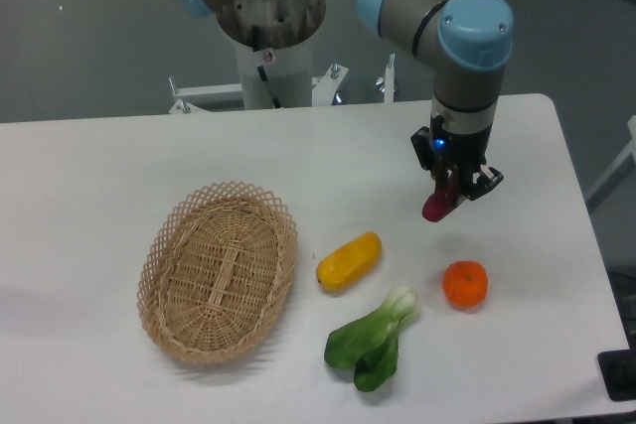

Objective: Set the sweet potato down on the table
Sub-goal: 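Lower the held purple sweet potato toward the table with the gripper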

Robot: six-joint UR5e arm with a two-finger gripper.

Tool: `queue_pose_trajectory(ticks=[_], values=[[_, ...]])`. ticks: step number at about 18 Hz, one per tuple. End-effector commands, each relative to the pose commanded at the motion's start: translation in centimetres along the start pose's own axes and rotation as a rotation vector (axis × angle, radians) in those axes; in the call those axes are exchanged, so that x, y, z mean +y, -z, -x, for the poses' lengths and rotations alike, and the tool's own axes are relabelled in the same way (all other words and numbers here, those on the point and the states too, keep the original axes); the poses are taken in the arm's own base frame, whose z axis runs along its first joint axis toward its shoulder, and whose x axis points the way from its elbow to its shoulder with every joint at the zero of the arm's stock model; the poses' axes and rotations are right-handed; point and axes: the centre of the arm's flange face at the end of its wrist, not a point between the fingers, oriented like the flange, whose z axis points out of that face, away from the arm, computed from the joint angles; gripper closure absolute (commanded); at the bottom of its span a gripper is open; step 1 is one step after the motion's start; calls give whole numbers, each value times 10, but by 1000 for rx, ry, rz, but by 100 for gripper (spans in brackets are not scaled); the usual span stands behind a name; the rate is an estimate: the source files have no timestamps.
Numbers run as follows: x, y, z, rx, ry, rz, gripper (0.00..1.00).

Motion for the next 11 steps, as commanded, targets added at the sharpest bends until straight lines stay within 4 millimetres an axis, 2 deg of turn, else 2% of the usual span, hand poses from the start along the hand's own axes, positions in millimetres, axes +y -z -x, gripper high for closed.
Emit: queue_pose_trajectory(ticks=[2, 8, 11], values=[[2, -10, -6, 17, 2, 2, 90], [2, -16, -13, 32, 0, 4, 90], [3, -27, -21, 53, 1, 4, 90]])
